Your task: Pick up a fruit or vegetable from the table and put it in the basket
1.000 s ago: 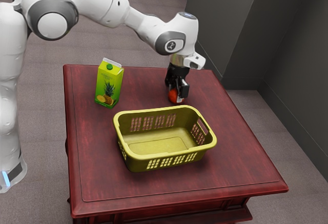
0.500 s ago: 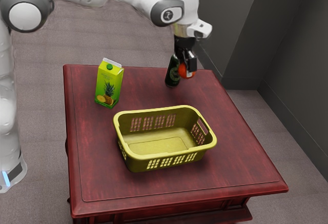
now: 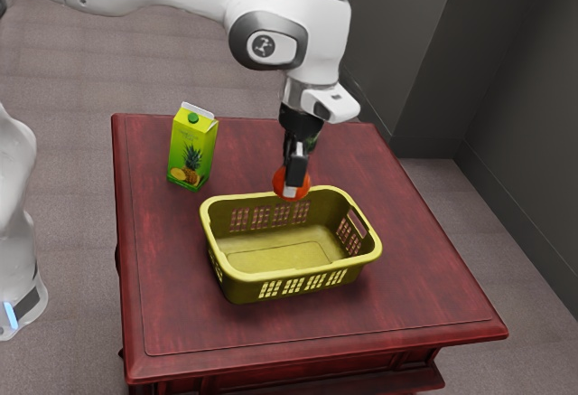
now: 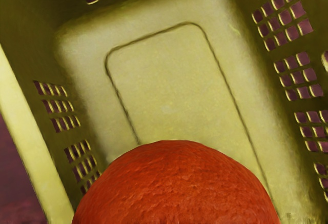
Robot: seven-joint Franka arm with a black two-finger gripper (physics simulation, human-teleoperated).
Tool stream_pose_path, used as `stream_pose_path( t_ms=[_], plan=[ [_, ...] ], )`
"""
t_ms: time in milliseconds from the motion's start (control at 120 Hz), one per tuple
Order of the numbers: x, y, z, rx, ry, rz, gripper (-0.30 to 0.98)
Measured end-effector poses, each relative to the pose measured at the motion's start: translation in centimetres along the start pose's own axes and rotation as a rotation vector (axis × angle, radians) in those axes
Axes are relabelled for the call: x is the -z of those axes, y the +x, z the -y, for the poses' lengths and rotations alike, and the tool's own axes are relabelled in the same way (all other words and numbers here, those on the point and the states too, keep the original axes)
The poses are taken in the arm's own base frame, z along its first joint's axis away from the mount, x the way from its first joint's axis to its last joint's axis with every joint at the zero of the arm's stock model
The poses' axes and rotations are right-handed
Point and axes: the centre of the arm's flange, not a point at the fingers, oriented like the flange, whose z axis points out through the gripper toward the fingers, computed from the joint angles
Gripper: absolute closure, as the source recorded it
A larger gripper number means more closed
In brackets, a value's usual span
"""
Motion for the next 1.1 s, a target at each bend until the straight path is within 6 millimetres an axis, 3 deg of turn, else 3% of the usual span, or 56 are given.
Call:
stream_pose_path(
  t_ms=[92, 267, 408, 533, 600, 750, 833, 958, 1100],
  plan=[
    [-1.6, -0.4, -1.7, -0.026, 0.006, 0.035, 0.37],
    [-4.1, 0.6, -1.7, -0.022, 0.010, 0.062, 0.36],
    [-6.0, 1.6, -3.2, -0.046, 0.014, 0.073, 0.36],
    [-10.0, 4.2, -3.0, -0.044, -0.004, 0.103, 0.15],
    [-10.4, 5.4, -2.7, -0.043, -0.003, 0.080, 0.09],
    [-7.3, 6.7, -2.2, -0.052, 0.028, -0.007, 0.03],
    [-1.7, 7.7, -0.4, -0.027, 0.033, -0.076, 0.02],
    [5.0, 7.1, 7.3, 0.107, 0.020, -0.131, 0.01],
    [7.2, 4.0, 16.9, 0.246, -0.114, -0.160, 0.00]
  ],
)
